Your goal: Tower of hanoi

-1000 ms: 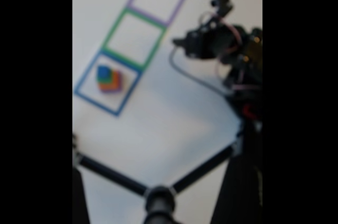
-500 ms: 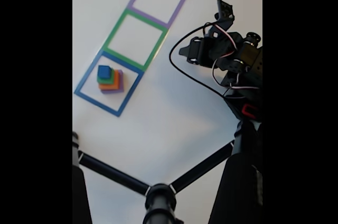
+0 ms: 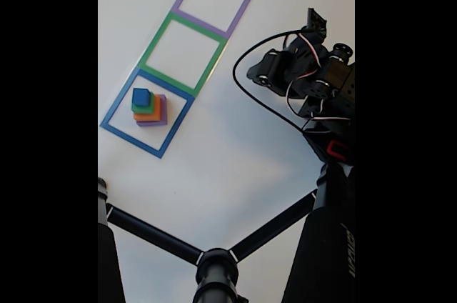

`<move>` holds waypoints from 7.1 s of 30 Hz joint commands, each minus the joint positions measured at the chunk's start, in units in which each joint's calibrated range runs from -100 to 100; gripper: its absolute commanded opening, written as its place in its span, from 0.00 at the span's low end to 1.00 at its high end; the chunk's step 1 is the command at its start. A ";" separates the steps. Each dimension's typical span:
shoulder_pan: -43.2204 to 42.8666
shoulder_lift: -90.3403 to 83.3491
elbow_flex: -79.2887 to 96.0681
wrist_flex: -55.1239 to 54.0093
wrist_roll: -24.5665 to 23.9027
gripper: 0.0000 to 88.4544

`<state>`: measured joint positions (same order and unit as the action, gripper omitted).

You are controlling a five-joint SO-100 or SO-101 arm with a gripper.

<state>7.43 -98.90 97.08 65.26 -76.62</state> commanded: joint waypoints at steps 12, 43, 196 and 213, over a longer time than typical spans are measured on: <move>-0.82 -1.02 -0.81 -0.48 -0.05 0.00; -2.35 -1.02 -0.71 -0.88 4.85 0.00; -2.35 -1.02 -0.62 -0.88 4.85 0.00; -2.35 -1.02 -0.62 -0.88 4.85 0.00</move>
<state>5.68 -98.90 97.08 65.18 -72.66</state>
